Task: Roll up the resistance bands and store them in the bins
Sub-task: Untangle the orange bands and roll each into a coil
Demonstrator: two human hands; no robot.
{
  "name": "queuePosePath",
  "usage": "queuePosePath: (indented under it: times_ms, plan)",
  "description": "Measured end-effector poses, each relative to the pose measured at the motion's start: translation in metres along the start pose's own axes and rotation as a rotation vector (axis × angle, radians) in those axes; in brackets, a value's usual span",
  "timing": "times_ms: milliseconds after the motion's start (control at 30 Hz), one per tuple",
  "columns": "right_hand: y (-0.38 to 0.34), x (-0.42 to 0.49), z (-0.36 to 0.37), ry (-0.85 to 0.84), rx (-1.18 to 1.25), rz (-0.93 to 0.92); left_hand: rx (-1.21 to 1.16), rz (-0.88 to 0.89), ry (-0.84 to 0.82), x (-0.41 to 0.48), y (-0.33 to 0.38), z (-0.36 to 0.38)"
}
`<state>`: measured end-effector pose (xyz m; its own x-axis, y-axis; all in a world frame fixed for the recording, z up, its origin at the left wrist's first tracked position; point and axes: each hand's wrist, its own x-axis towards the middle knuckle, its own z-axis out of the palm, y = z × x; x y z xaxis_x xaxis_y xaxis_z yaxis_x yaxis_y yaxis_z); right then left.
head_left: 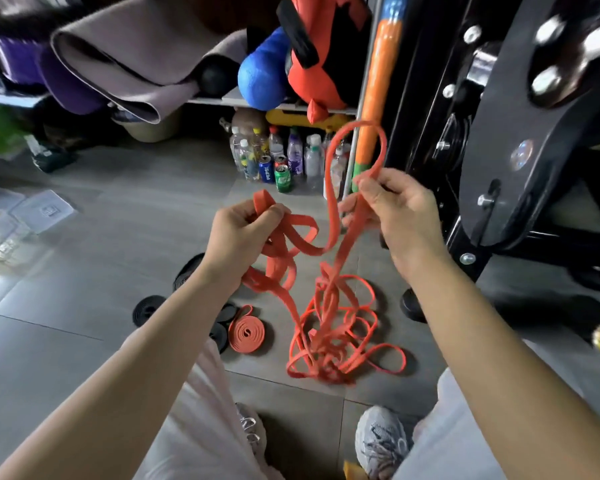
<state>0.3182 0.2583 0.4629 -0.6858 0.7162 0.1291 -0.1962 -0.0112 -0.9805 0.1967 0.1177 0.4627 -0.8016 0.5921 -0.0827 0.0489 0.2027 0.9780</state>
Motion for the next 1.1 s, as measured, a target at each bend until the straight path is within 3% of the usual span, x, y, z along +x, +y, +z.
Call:
queuePosePath:
  times_ms: [67,200,333,400,467,600,733,900,1000,1100]
  plan:
    - [-0.007,0.003,-0.003,0.035,-0.042,-0.022,-0.021,0.014,-0.007,-0.003,0.007,0.002]
    - [0.025,0.001,-0.014,-0.046,-0.43,0.136,-0.055,0.053,0.015,-0.006,0.014,0.003]
    - [0.017,-0.001,-0.021,0.078,-0.136,0.122,-0.003,0.068,0.039,-0.003,0.005,0.002]
    - [0.017,0.0,-0.026,0.053,-0.14,0.114,0.057,0.094,0.018,0.0,-0.001,0.002]
    - [0.032,-0.002,-0.034,0.002,-0.386,0.115,0.247,0.141,-0.057,0.005,-0.009,0.001]
    - [0.069,-0.012,-0.053,-0.059,-0.89,0.228,0.869,0.191,-0.303,0.008,-0.025,-0.005]
    - [0.087,-0.024,-0.057,-0.228,-1.194,0.367,0.772,0.181,-0.278,0.004,-0.031,-0.003]
    - [0.076,-0.027,-0.033,-0.238,-0.917,0.281,0.587,0.246,-0.299,0.002,-0.027,0.0]
    - [0.067,-0.024,-0.019,-0.2,-0.81,0.13,0.75,0.303,-0.343,-0.001,-0.024,0.006]
    - [0.06,-0.024,-0.009,-0.204,-0.752,0.064,0.797,0.413,-0.26,-0.003,-0.016,0.008]
